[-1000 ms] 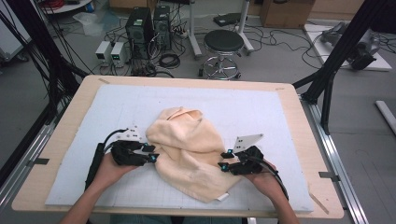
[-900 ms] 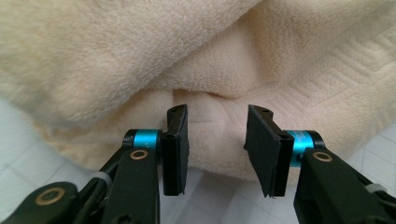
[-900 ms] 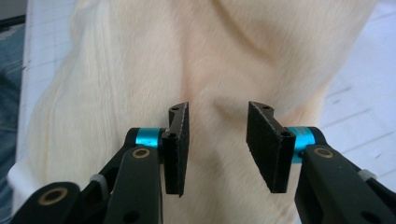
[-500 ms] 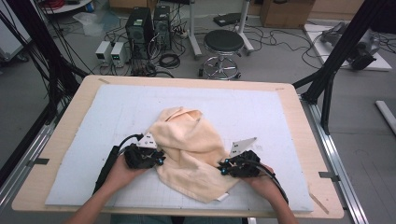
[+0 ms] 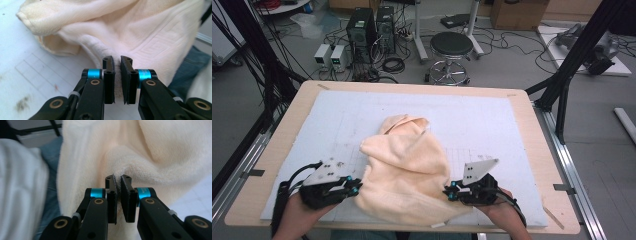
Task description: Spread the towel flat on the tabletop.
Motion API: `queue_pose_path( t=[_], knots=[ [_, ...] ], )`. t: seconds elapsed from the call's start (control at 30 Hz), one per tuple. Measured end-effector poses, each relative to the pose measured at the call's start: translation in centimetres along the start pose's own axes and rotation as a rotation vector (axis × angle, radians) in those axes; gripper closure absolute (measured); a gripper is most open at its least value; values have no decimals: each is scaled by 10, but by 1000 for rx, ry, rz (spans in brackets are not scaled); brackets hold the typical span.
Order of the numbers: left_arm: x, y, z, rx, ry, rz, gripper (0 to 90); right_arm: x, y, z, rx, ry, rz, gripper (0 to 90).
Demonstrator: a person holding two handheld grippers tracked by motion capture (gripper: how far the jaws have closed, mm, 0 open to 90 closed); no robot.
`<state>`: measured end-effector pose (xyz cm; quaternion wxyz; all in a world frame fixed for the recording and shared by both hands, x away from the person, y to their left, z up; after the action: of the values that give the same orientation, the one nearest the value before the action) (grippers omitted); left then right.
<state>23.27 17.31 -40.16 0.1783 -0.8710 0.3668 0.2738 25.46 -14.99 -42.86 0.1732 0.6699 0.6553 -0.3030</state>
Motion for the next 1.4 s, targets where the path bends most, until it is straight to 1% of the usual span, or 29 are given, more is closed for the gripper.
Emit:
queue_pose_path(
  t=[0.07,0.1,0.13,0.17,0.2,0.23,0.27,0.33,0.4,0.47,0.5,0.53,0.57,0.63,0.73,0.77,0.8,0.83,0.87,0.9,0.97,1.03,1.1,1.13,1.23,1.27,1.33,1.37,1.4],
  knots=[
    [-17,10,6,-6,5,36,804,0,-19,-7,-30,9,-45,820],
    [-24,13,10,-8,5,44,774,-2,-27,-10,-42,18,-64,770],
    [-28,14,12,-14,9,39,713,-3,-33,-14,-48,36,-76,733],
    [-30,14,14,-17,15,42,677,-6,-35,-17,-55,52,-78,723],
    [-29,13,16,-20,16,42,649,-8,-34,-19,-53,60,-61,710],
    [-25,11,17,-21,13,37,626,-9,-29,-19,-63,54,-32,699],
    [-20,9,18,-25,13,39,611,-8,-22,-18,-55,40,0,694],
    [-5,5,19,-27,13,52,610,-4,-7,-14,-35,31,36,682],
    [13,0,18,-26,17,57,599,3,9,-8,-31,10,73,671],
    [34,-3,16,-23,20,68,558,8,24,-2,-22,14,122,636],
    [44,-3,15,-16,13,83,544,10,32,1,-5,21,124,623],
    [53,-4,14,8,6,84,534,12,38,3,7,16,132,593],
    [60,-4,13,20,4,80,527,14,43,5,16,0,139,578],
    [80,-7,10,42,-18,73,507,20,49,6,27,-16,118,554],
    [105,-6,6,76,-64,61,490,33,59,9,39,-55,101,557],
    [112,-5,6,82,-83,71,512,37,61,10,41,-66,98,587],
    [117,-3,6,90,-103,81,572,41,62,10,39,-75,86,652],
    [119,-3,6,108,-109,70,640,44,63,10,32,-86,76,724],
    [119,-3,4,104,-103,73,701,46,63,10,27,-97,62,789],
    [118,-3,2,91,-98,75,786,47,62,10,15,-108,63,827],
    [115,-4,-1,84,-87,64,839,43,61,8,15,-96,67,850],
    [113,-7,-3,72,-78,58,848,34,59,6,24,-70,77,857],
    [111,-10,-7,41,-60,50,850,25,57,4,27,-57,89,858],
    [110,-12,-11,30,-45,44,850,20,56,3,20,-51,100,858],
    [103,-23,-27,-32,15,24,850,3,52,-1,8,-32,136,860],
    [101,-29,-34,-44,36,3,849,-2,51,-2,10,-25,143,861],
    [100,-37,-43,-77,59,-27,850,-10,53,-3,21,-3,157,858],
    [100,-42,-46,-93,65,-44,850,-11,54,-2,35,12,150,865],
    [100,-48,-46,-98,60,-65,850,-11,56,0,46,18,154,844]
  ],
)
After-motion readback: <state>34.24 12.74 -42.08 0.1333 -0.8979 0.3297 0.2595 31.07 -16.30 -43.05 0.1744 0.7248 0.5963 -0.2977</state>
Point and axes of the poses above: each handheld gripper's, and its own axes: x roughly forward along the jaws, z roughly out of its underside, y roughly to its right, the point moved 7 cm from there along x, roughly forward along the jaws, and after that the axes turned 11 degrees about -z, right-handed, at the moved point
